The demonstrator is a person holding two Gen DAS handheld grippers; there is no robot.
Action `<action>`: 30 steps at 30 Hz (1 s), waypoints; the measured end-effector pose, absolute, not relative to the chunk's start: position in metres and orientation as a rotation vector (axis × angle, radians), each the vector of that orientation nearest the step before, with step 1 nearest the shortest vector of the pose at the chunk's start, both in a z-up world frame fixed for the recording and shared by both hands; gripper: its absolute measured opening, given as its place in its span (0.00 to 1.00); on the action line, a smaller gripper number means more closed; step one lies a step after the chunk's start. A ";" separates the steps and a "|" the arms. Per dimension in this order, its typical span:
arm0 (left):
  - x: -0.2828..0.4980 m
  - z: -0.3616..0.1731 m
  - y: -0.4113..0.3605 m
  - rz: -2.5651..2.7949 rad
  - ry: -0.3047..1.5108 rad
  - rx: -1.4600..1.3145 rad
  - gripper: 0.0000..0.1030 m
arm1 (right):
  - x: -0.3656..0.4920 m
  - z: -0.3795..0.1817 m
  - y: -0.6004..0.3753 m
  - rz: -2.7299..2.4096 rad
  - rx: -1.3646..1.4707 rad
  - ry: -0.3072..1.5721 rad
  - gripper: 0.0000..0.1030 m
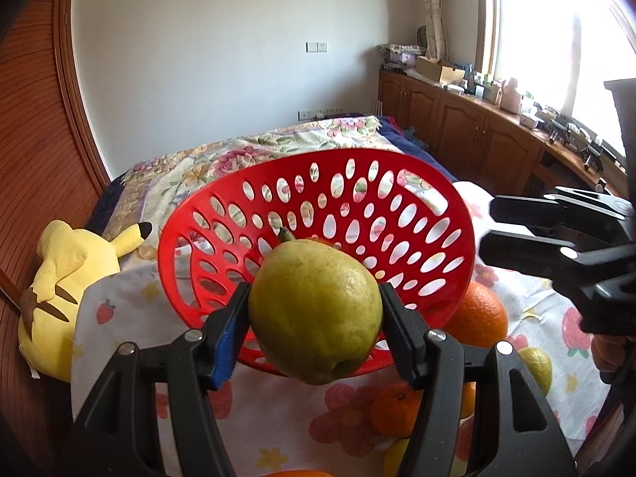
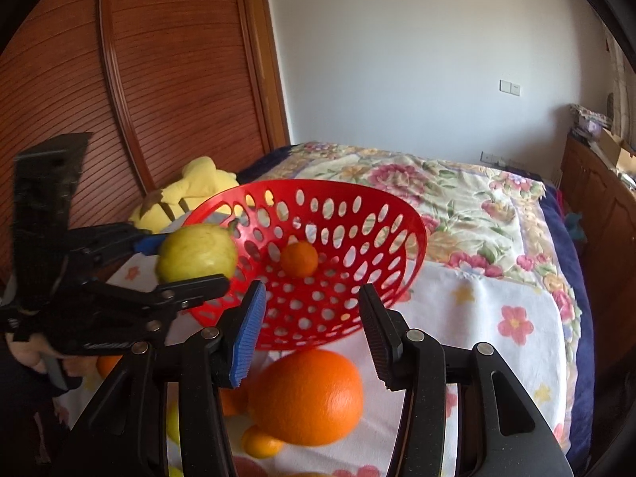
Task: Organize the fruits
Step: 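Carry the pear and tangerine into the red basket and open both tools, then grasp the large orange with the left tool while the right tool grasps the pomelo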
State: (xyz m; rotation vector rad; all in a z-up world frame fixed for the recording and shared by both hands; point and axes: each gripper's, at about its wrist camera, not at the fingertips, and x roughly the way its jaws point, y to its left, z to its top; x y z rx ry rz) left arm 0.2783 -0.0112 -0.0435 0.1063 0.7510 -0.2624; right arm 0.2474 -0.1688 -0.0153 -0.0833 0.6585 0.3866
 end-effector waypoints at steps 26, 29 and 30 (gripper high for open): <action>0.189 -0.011 0.023 -0.239 0.603 0.032 0.63 | 0.180 -0.040 -0.192 0.339 -0.029 0.650 0.55; 0.173 -0.015 0.028 -0.232 0.598 0.045 0.63 | 0.167 -0.046 -0.193 0.318 -0.031 0.651 0.57; 0.169 -0.016 0.029 -0.229 0.597 0.049 0.63 | 0.162 -0.049 -0.194 0.308 -0.030 0.652 0.57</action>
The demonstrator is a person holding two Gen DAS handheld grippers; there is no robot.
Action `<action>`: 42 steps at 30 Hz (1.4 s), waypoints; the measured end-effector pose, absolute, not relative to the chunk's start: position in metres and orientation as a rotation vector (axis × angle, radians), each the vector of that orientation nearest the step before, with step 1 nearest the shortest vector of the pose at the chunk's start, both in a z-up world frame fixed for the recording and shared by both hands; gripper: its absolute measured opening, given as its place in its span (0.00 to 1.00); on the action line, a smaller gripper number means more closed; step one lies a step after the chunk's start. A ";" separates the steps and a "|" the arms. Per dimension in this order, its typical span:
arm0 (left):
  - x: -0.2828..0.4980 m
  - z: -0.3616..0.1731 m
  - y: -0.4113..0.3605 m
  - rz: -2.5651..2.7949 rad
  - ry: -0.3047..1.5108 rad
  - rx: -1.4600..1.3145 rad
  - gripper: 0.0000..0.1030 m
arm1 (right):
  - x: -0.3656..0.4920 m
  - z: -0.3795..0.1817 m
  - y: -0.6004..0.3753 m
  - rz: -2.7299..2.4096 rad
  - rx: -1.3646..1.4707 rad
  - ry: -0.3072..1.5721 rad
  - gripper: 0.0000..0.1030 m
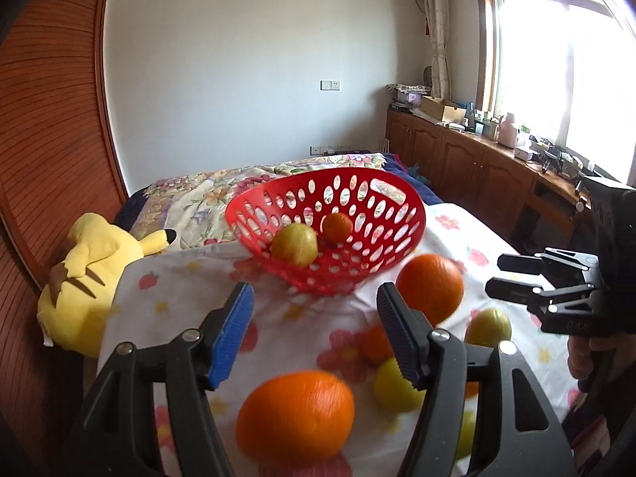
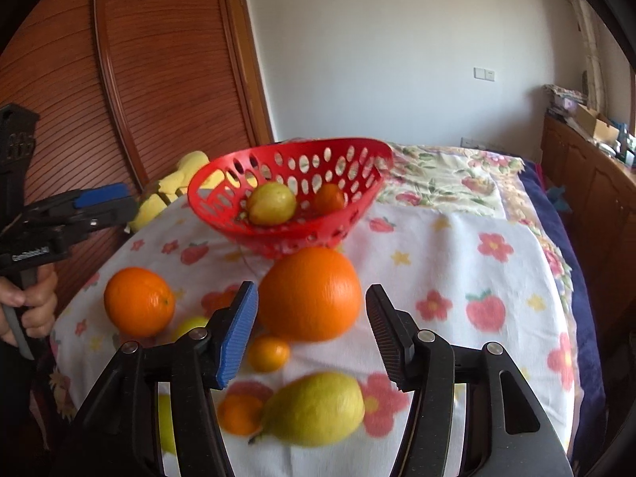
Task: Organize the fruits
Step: 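Grasp the large orange with the left tool while the right tool grasps the pomelo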
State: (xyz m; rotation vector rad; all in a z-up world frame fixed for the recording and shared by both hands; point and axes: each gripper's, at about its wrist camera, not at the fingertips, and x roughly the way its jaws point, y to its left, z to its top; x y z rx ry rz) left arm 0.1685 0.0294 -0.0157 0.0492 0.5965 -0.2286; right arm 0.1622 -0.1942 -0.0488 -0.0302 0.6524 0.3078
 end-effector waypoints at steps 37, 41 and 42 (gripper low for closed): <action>0.096 -0.065 0.041 -0.200 0.655 0.025 0.69 | 0.133 -0.114 -0.194 0.215 0.063 0.767 0.71; 0.097 -0.064 0.039 -0.201 0.653 0.036 0.72 | 0.131 -0.114 -0.193 0.211 0.056 0.759 0.70; 0.098 -0.063 0.038 -0.199 0.654 0.043 0.72 | 0.131 -0.115 -0.193 0.210 0.056 0.758 0.70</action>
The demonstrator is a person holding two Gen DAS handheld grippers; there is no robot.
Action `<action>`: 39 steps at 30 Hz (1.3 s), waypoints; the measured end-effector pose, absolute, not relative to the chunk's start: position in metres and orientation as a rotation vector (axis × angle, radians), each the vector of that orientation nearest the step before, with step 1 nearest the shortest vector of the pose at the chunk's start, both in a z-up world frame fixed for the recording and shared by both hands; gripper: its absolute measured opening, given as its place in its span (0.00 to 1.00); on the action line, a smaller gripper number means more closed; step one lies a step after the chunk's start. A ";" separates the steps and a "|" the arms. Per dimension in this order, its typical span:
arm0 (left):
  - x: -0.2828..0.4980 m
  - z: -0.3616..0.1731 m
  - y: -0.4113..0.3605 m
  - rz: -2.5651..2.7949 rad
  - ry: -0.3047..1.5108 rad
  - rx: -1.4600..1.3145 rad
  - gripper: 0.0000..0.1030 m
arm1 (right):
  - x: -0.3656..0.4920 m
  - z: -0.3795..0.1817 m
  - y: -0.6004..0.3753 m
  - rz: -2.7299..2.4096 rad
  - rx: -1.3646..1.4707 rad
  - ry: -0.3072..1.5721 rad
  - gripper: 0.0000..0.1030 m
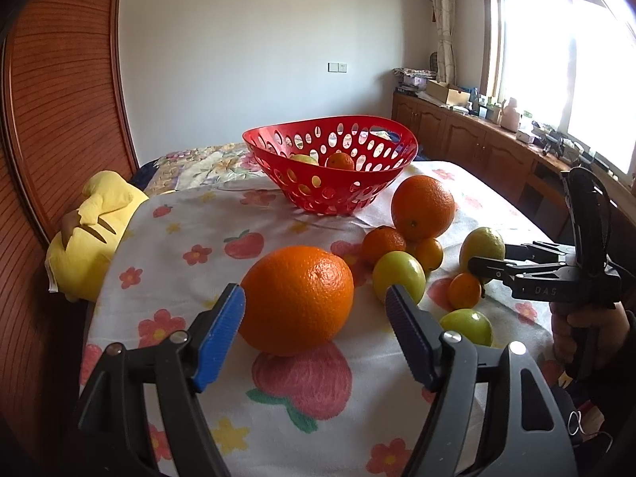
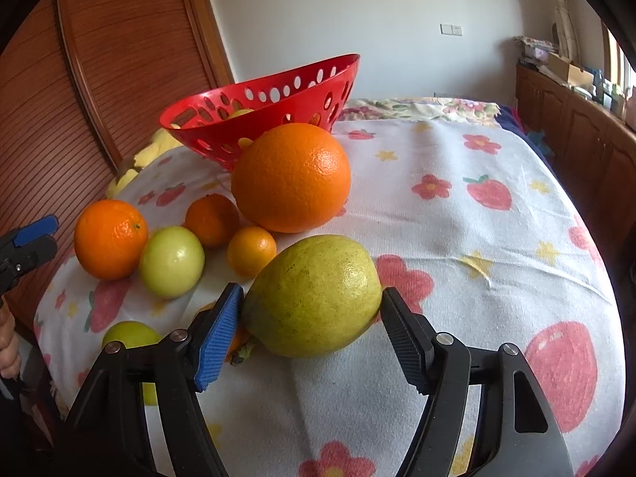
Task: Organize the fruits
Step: 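Grasp the large orange with the left tool while the right tool grasps the pomelo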
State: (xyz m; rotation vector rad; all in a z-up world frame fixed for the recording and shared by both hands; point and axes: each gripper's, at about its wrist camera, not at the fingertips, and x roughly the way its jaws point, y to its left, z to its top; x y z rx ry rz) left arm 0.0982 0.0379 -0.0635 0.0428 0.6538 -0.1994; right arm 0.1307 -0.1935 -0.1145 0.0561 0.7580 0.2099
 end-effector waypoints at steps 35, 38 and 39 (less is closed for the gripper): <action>0.139 -0.117 0.047 -0.189 0.733 0.018 0.85 | 0.129 -0.115 -0.194 0.206 0.053 0.754 0.71; 0.144 -0.121 0.043 -0.170 0.761 0.039 0.85 | 0.129 -0.115 -0.194 0.206 0.053 0.754 0.71; 0.144 -0.121 0.040 -0.164 0.760 0.049 0.85 | 0.129 -0.115 -0.194 0.206 0.054 0.754 0.71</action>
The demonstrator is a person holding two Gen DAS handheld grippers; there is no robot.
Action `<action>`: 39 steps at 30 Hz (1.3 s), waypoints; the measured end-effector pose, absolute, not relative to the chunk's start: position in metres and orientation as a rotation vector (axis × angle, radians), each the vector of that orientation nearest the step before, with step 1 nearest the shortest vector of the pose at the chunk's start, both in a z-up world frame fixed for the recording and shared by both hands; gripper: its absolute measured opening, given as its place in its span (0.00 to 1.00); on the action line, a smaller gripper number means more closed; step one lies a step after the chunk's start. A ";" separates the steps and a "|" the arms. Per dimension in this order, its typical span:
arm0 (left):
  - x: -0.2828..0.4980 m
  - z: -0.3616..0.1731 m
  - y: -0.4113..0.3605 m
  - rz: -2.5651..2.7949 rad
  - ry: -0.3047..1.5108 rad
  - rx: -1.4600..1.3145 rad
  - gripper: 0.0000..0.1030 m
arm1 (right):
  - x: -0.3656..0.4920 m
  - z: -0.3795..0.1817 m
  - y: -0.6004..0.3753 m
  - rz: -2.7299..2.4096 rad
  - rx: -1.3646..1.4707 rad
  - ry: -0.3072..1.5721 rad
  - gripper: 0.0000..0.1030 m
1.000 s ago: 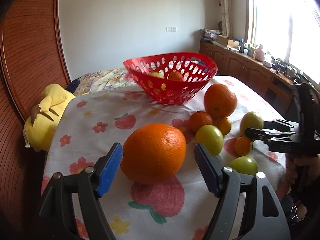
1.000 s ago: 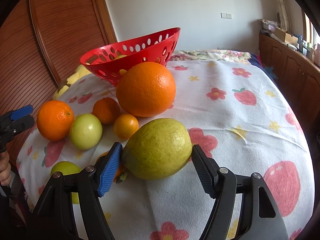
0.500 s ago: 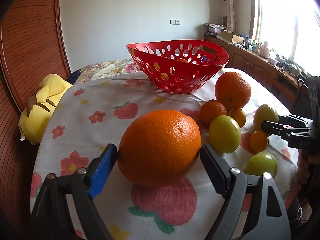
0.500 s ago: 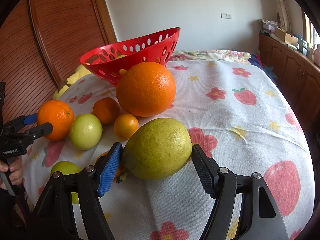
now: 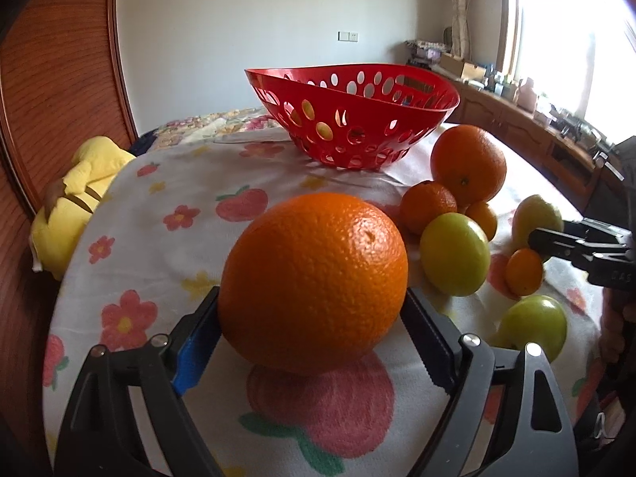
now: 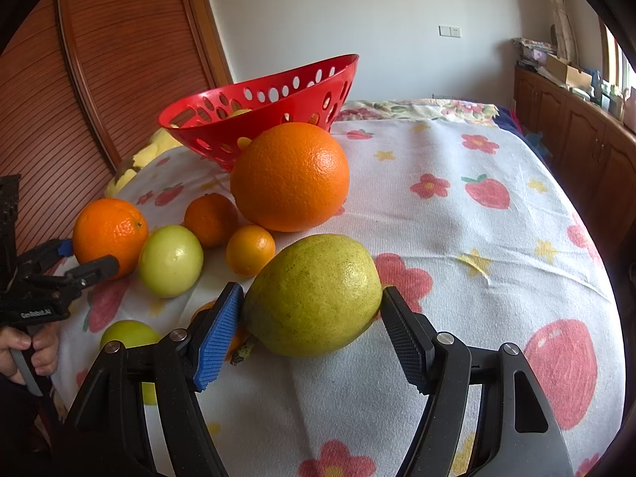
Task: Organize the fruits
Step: 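Grasp the large orange with the left tool while the right tool grasps the pomelo, then lift the large orange with the left tool while the right tool lifts the pomelo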
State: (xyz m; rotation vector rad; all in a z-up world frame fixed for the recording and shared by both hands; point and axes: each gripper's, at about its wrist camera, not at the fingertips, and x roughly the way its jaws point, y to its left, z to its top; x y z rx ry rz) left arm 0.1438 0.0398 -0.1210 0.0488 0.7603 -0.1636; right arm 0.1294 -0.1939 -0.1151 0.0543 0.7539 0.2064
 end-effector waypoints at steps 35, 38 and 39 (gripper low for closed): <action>0.168 -0.114 0.047 -0.185 0.743 -0.033 0.82 | 0.129 -0.115 -0.194 0.208 0.058 0.755 0.71; 0.167 -0.114 0.047 -0.186 0.740 -0.035 0.82 | 0.129 -0.115 -0.194 0.208 0.058 0.755 0.71; 0.167 -0.114 0.047 -0.186 0.740 -0.035 0.82 | 0.129 -0.115 -0.194 0.208 0.058 0.755 0.71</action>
